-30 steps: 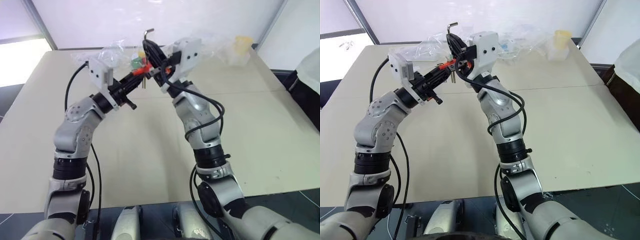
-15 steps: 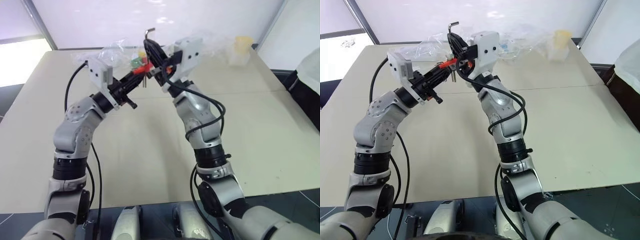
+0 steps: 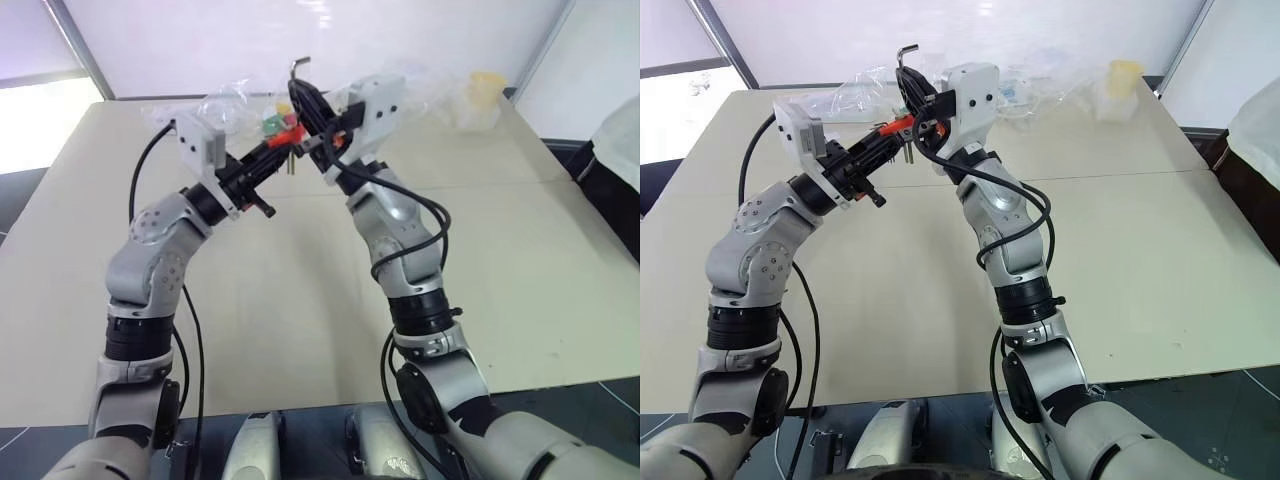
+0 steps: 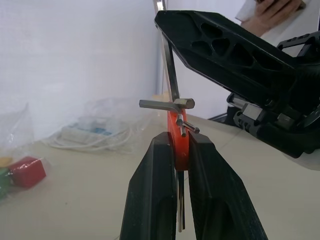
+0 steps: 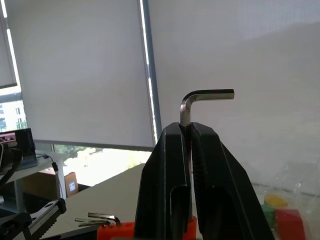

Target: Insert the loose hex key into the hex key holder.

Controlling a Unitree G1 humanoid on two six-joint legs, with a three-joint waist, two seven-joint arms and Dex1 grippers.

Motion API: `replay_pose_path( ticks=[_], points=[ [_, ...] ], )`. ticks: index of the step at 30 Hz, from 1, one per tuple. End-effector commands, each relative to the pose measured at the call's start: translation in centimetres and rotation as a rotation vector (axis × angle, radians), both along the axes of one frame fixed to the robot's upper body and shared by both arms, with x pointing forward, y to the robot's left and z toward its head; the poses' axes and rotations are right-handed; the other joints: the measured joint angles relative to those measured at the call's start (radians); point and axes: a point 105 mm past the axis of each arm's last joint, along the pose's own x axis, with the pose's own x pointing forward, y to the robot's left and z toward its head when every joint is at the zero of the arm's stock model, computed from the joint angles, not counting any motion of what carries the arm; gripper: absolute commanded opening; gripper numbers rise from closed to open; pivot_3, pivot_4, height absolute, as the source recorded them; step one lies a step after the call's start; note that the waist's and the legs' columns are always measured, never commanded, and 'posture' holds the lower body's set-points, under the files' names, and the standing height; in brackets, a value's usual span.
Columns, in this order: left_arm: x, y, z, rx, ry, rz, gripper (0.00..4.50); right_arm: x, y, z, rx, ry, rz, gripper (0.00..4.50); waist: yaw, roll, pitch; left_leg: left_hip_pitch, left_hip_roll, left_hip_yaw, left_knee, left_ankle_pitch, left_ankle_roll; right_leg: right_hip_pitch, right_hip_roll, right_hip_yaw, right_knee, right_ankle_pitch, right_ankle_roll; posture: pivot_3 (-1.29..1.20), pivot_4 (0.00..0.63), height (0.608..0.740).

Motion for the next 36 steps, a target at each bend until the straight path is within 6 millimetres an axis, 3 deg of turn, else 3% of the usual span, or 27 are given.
replay_pose_path(
  ticks=[1,15,18,23,32,36],
  points=[
    [-0.6,0.2,1.9,-0.024,-0.074,0.003,0.0,-0.7,0.0,2.0,0.029,-0.068,0.009,0.03,0.0,0.0,0.0,0.0,0.0,0.0,0.0,0.0,0.0,0.0,0.0,0.0,0.0,0.0,0.0,0.0,0.15,0.74],
    [-0.2,0.4,2.4,-0.043,-0.08,0.015,0.0,-1.2,0.5,1.8,0.001,-0.083,0.028,0.03,0.0,0.0,0.0,0.0,0.0,0.0,0.0,0.0,0.0,0.0,0.0,0.0,0.0,0.0,0.0,0.0,0.15,0.74],
    [-0.2,0.3,2.4,-0.043,-0.083,0.013,0.0,-1.2,0.6,1.6,-0.01,-0.082,0.034,1.09,0.0,0.0,0.0,0.0,0.0,0.0,0.0,0.0,0.0,0.0,0.0,0.0,0.0,0.0,0.0,0.0,0.15,0.74],
    [-0.2,0.3,2.4,-0.041,-0.083,0.015,0.0,-1.5,0.8,1.4,-0.023,-0.079,0.062,3.68,0.0,0.0,0.0,0.0,0.0,0.0,0.0,0.0,0.0,0.0,0.0,0.0,0.0,0.0,0.0,0.0,0.15,0.74],
    [-0.2,0.2,2.3,-0.048,-0.078,0.014,0.0,-1.7,-0.2,0.5,-0.051,-0.048,0.069,3.68,0.001,0.0,0.0,0.0,0.0,0.0,0.0,0.0,0.0,0.0,0.0,0.0,-0.001,0.0,0.0,0.0,0.15,0.74],
    [-0.3,0.3,2.7,-0.05,-0.085,0.016,0.0,-1.5,-1.7,-1.6,-0.102,0.004,0.054,3.68,0.002,0.0,0.0,0.0,0.0,0.0,0.0,0.0,0.0,0.0,0.0,0.0,-0.001,0.0,0.0,0.0,0.15,0.74]
  ],
)
